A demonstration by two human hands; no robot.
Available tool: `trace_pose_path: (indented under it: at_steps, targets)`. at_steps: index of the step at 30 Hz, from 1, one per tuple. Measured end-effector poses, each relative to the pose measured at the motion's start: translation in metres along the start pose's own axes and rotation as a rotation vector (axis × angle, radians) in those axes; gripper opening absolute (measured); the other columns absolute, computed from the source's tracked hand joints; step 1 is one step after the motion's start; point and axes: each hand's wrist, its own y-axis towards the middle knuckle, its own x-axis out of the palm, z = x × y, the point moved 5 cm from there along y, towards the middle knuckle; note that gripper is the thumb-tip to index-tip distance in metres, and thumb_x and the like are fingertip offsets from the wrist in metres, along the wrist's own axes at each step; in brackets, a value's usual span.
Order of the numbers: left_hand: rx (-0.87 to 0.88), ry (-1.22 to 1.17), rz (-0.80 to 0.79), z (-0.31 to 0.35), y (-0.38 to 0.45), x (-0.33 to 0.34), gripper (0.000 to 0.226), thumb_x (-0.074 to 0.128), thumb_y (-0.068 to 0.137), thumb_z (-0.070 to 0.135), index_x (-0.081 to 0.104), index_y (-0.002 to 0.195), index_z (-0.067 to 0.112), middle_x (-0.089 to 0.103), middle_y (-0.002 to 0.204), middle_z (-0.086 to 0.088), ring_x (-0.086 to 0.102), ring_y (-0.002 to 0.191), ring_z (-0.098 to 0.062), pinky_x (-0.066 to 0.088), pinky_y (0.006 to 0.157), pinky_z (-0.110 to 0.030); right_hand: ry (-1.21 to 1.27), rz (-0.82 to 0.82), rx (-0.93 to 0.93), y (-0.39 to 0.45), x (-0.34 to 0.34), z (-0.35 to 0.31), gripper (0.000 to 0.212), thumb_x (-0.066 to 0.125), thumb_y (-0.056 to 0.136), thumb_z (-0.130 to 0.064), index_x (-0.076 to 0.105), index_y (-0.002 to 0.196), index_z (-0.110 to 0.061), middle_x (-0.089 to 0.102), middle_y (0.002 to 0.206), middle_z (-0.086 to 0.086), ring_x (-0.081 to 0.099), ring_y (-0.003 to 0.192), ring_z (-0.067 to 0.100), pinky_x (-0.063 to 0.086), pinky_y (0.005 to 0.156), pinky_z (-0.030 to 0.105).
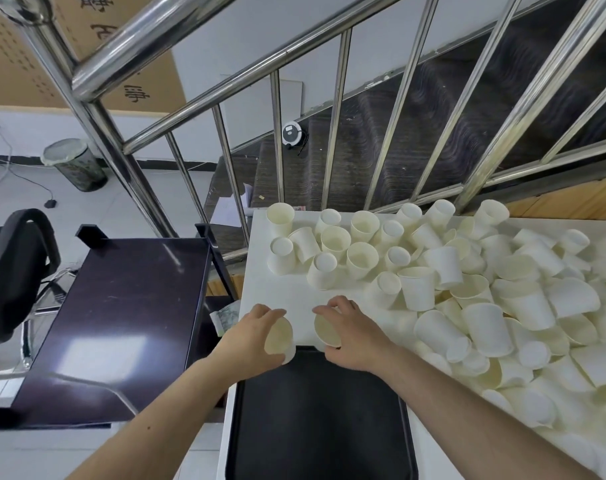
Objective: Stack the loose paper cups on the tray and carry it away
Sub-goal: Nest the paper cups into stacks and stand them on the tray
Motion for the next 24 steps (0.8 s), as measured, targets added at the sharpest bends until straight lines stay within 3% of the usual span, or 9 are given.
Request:
trace_pose_path:
  at_steps: [7, 16, 24]
  targets:
    - [0.023, 0.048, -0.063, -0.012, -0.020, 0.012, 0.083, 0.071, 0.073, 0.042, 0.029, 0.143, 0.031, 0.035, 0.134, 0.010, 0.045, 0.116, -0.013, 0.046, 0.087, -0.024, -0.027, -0.096, -0.079, -0.016, 0.025, -0.032, 0.075, 0.063, 0.083, -0.029, 0.027, 0.149, -0.026, 0.027, 0.138, -0.003, 0.033, 0.129, 0.018, 0.044, 0.097, 0.033]
    - [0.066, 0.102, 0.009, -0.018, -0.021, 0.025, 0.083, 0.070, 0.075, 0.035, 0.026, 0.145, 0.028, 0.031, 0.139, 0.008, 0.033, 0.128, -0.015, 0.048, 0.088, -0.028, 0.003, -0.056, 0.000, -0.016, 0.043, -0.045, 0.084, 0.070, 0.084, -0.031, 0.020, 0.152, -0.022, 0.024, 0.147, 0.001, 0.031, 0.134, 0.021, 0.043, 0.104, 0.037]
    - [0.065, 0.074, -0.002, -0.022, -0.021, 0.026, 0.091, 0.074, 0.070, 0.048, 0.026, 0.145, 0.032, 0.031, 0.140, 0.010, 0.033, 0.128, -0.013, 0.043, 0.097, -0.032, -0.002, -0.026, -0.013, -0.018, 0.043, -0.045, 0.088, 0.073, 0.082, -0.035, 0.020, 0.151, -0.023, 0.024, 0.147, 0.000, 0.031, 0.134, 0.021, 0.045, 0.101, 0.038]
